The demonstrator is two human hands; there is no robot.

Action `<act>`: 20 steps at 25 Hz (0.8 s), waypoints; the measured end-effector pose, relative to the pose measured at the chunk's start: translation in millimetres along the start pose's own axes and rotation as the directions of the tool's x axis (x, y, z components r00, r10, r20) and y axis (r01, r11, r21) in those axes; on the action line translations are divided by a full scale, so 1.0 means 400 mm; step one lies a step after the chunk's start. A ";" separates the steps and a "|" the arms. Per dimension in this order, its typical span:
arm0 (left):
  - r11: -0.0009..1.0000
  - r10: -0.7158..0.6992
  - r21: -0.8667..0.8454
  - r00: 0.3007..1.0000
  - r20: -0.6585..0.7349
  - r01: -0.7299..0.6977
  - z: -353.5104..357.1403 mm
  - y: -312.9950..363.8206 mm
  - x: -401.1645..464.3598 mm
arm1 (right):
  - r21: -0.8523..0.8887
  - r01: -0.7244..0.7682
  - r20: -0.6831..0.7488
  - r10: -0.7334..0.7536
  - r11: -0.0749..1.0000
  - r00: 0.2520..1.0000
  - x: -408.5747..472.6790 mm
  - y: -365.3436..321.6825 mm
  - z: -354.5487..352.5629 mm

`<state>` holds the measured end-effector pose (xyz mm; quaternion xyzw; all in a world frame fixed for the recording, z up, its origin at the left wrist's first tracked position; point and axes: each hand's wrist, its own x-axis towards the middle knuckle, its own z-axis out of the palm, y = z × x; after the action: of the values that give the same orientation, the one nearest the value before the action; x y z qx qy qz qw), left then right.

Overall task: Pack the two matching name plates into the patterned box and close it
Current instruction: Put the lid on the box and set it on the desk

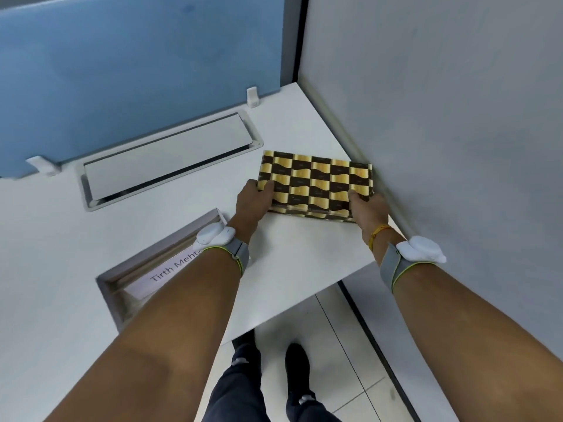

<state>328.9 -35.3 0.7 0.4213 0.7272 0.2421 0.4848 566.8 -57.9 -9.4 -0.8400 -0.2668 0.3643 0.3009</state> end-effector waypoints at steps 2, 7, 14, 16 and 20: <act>0.999 0.020 -0.037 0.995 -0.098 -0.024 -0.038 0.007 -0.037 | 0.029 0.063 -0.008 -0.063 0.998 0.998 -0.037 -0.033 0.014; 0.967 -0.008 -0.235 0.909 -0.417 -0.099 -0.191 -0.039 -0.158 | 0.019 0.273 0.088 -0.274 0.962 0.958 -0.167 -0.129 0.076; 0.950 -0.167 -0.301 0.683 -0.711 -0.081 -0.375 -0.290 -0.363 | -0.052 0.431 0.379 -0.382 0.901 0.843 -0.399 -0.097 0.229; 0.946 -0.236 -0.324 0.653 -0.720 -0.016 -0.386 -0.365 -0.401 | -0.097 0.462 0.436 -0.380 0.882 0.816 -0.438 -0.062 0.258; 0.930 -0.301 -0.367 0.626 -0.719 0.025 -0.377 -0.458 -0.442 | -0.165 0.501 0.495 -0.368 0.850 0.787 -0.479 -0.010 0.296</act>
<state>153.4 -273.3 12.3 0.1253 0.8489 0.4669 0.2139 361.0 -146.2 14.6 -0.6830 -0.5660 0.4238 0.1830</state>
